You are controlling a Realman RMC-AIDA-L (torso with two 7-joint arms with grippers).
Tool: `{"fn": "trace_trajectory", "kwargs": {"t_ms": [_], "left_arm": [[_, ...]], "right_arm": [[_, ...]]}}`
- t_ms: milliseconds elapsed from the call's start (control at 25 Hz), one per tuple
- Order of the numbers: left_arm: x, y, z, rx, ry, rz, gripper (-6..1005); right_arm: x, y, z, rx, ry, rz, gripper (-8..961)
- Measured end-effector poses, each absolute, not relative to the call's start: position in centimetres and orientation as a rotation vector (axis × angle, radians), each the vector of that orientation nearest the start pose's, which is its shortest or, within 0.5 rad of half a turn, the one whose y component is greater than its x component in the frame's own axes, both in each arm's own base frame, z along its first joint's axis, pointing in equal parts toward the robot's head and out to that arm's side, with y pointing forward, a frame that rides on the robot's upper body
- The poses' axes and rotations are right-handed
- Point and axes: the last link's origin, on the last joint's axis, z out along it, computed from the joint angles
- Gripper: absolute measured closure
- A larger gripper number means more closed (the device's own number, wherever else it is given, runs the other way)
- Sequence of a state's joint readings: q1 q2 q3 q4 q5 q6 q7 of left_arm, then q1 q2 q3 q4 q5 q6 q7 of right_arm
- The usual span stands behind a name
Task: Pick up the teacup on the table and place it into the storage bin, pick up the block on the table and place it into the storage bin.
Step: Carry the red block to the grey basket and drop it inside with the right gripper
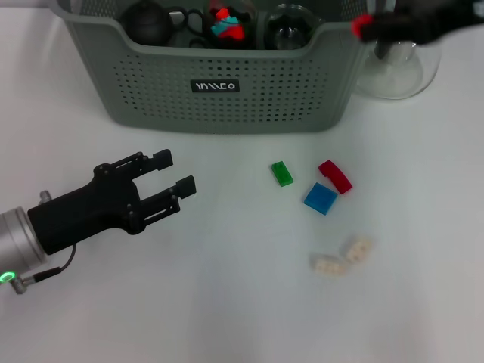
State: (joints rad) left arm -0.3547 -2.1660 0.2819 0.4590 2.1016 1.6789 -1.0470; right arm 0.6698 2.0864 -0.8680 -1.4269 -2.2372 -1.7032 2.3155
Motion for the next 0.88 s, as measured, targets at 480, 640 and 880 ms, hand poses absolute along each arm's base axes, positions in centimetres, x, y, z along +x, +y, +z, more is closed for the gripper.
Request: {"fn": "trace_trajectory", "kwargs": {"t_ms": [480, 640, 880], "left_arm": [[-30.7, 24.8, -3.1, -2.441, -0.737, -1.007, 340], [-30.6, 24.9, -3.2, -2.444, -0.733, -1.01, 340], [-30.4, 25.1, -3.5, -2.443, -0.741, -1.013, 340]], "right_arm": [[3.5, 46.9, 0.2, -2.456, 0.684, 0.109, 750], [2.2, 49.1, -2.3, -2.376, 0.692, 0.032, 750], [2.0, 50.1, -5.2, -2.338, 0.677, 0.021, 749]]}}
